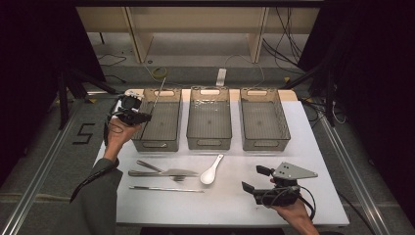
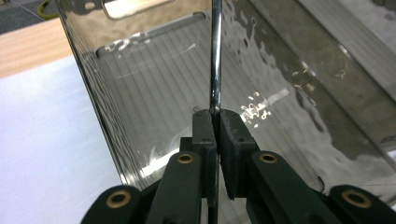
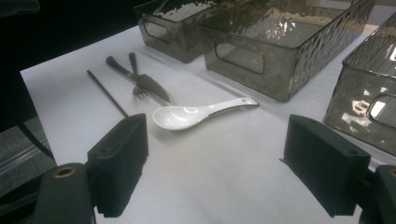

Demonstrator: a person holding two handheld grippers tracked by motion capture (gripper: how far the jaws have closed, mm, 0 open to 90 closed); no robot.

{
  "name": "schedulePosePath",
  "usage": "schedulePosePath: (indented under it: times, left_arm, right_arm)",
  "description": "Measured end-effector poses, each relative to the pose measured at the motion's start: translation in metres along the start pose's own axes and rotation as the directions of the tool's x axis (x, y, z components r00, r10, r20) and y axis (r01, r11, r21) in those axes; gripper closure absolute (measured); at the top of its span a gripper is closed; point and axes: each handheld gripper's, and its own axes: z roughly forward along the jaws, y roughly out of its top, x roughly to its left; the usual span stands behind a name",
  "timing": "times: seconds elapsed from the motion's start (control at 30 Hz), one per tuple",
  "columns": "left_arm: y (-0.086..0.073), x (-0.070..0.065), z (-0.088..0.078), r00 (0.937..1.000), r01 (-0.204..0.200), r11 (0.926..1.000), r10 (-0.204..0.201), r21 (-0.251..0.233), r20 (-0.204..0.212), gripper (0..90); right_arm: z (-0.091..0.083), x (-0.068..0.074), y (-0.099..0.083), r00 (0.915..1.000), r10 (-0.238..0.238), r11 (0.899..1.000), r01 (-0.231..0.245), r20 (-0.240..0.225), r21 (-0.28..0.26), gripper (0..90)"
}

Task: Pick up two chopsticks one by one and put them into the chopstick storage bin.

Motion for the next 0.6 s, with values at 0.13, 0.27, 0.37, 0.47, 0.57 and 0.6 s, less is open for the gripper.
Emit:
schedulePosePath:
  times: [0.13,0.27,0.37,0.47,0.57,0.6]
  left_arm:
    - [-0.005,0.001,0.005,0.9999,0.014,0.9998,-0.014,0.016,-0.003,84.4]
    - [-0.007,0.003,0.007,0.9994,0.030,0.9995,-0.030,0.010,-0.014,83.4]
    - [-0.007,0.003,0.006,0.9984,0.052,0.9986,-0.052,-0.002,-0.021,79.6]
    - [-0.007,0.003,0.001,0.9976,0.067,0.9973,-0.067,-0.030,-0.017,71.2]
    - [-0.007,-0.001,-0.006,0.9970,0.077,0.9956,-0.077,-0.054,0.012,61.8]
    - [-0.008,-0.003,-0.010,0.9965,0.079,0.9950,-0.077,-0.062,0.033,57.7]
  right_arm:
    - [0.000,0.000,0.000,1.0000,0.002,1.000,-0.002,0.001,0.002,22.7]
    - [0.001,0.000,0.000,1.0000,0.000,1.000,0.000,0.000,0.001,22.7]
    - [0.000,0.000,0.000,1.0000,-0.001,1.000,0.001,0.000,-0.001,22.7]
    - [0.000,0.000,0.000,1.0000,0.002,1.000,-0.002,0.003,0.003,22.7]
    - [0.000,0.000,0.000,1.0000,0.001,1.000,-0.001,0.002,0.001,22.7]
    - [0.000,0.000,0.000,1.0000,0.001,1.000,-0.001,0.003,0.002,22.7]
